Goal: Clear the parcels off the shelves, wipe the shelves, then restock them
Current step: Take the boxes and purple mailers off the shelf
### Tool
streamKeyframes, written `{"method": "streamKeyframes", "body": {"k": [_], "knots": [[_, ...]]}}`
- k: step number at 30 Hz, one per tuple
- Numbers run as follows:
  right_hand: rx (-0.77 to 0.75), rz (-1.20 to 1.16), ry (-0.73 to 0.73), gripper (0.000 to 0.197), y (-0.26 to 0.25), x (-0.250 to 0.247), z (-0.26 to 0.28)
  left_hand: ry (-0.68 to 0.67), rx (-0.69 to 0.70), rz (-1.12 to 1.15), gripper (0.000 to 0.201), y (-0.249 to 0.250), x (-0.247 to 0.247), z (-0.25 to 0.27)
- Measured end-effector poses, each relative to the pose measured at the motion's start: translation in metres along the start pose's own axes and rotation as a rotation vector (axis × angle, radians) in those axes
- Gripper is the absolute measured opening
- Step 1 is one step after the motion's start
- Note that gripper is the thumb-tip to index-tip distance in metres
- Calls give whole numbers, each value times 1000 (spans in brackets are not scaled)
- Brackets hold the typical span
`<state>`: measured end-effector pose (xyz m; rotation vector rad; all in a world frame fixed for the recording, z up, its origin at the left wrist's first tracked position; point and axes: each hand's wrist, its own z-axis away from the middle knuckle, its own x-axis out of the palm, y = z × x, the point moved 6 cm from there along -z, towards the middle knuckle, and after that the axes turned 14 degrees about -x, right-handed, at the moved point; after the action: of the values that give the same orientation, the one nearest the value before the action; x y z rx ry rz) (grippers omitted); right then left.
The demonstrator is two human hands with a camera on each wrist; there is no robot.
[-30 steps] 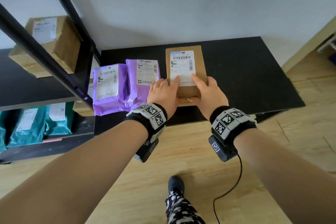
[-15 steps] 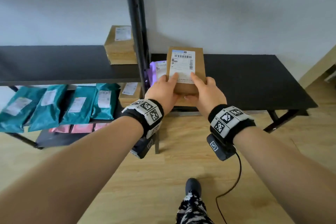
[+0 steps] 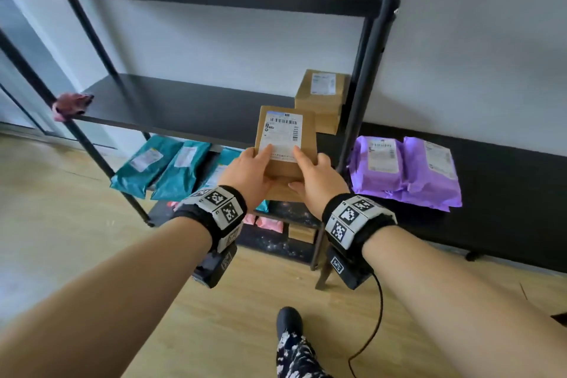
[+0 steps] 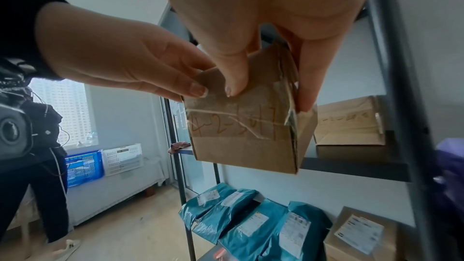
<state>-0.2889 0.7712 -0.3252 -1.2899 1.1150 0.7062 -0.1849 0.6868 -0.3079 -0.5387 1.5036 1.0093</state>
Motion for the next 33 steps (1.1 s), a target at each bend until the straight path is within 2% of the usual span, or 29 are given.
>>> {"method": "streamKeyframes", "body": {"k": [4,8,12,16,20,22,24,26,30,33], "knots": [[-26,-48,-24,66,5,19,-60,-5,-57,-34,65,-24,1,-53],[-46,-22,-77,66,17,38,-126,-66,-106,-96,66,-44,7,-118],[-21,9,-130,64,36,54,-184,-117,-97,-181,55,-53,9,-182],[6,69,-111,64,48,58,-228,-146,-77,-177,59,-58,8,-235],[49,164,-87,62,58,52,-265,-159,-8,-155,58,-56,8,-284],[62,242,-15,52,64,43,-286,-155,26,-138,53,-54,8,-311],[2,361,11,36,64,34,-305,-157,86,-188,55,-48,12,-334],[-2,391,12,34,65,27,-317,-174,151,-237,57,-40,13,-354],[129,395,42,36,77,23,-342,-163,303,-335,49,-30,11,-379],[286,271,79,39,90,26,-352,-135,379,-357,44,-27,9,-389]]}}
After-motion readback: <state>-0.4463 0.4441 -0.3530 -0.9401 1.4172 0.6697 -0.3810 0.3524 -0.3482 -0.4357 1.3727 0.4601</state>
